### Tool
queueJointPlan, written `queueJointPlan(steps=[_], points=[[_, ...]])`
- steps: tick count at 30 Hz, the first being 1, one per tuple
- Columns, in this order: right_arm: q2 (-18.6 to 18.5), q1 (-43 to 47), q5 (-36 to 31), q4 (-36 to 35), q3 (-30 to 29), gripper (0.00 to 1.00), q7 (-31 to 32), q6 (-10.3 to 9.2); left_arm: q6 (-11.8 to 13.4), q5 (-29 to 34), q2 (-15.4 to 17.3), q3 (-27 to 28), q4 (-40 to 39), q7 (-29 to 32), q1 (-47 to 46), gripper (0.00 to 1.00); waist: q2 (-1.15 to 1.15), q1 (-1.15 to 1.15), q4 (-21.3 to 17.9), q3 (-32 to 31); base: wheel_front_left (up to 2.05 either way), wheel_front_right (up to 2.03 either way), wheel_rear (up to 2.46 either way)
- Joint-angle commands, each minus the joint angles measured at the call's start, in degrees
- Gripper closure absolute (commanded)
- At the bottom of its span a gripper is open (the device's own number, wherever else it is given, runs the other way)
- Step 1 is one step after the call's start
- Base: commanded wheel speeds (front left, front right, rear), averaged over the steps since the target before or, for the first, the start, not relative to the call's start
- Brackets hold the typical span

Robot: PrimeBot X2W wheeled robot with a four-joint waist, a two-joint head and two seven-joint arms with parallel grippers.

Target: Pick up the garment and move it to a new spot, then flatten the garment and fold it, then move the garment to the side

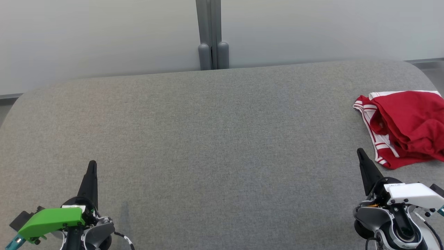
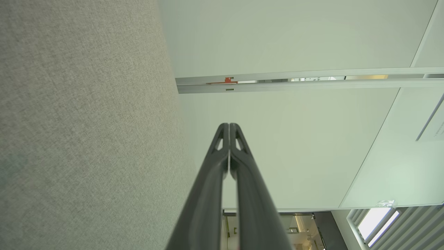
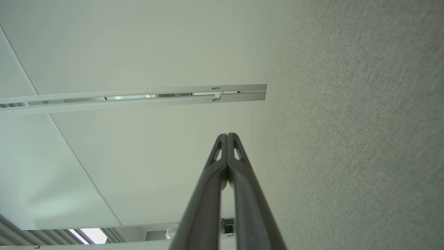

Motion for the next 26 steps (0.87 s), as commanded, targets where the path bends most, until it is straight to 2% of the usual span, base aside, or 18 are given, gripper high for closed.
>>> queueJointPlan(steps=[1, 26], points=[[0.0, 0.4, 0.4, -0.3, -0.1, 1.0, 0.2, 0.0, -0.3, 0.0, 0.4, 0.2, -0.2, 0.2, -0.6, 1.0, 0.0, 0.0, 0.0, 0.0, 0.0, 0.0, 0.0], [0.0, 0.5, 0.4, -0.3, -0.1, 1.0, 0.2, 0.0, -0.3, 0.0, 0.4, 0.2, -0.2, 0.2, -0.6, 1.0, 0.0, 0.0, 0.0, 0.0, 0.0, 0.0, 0.0]])
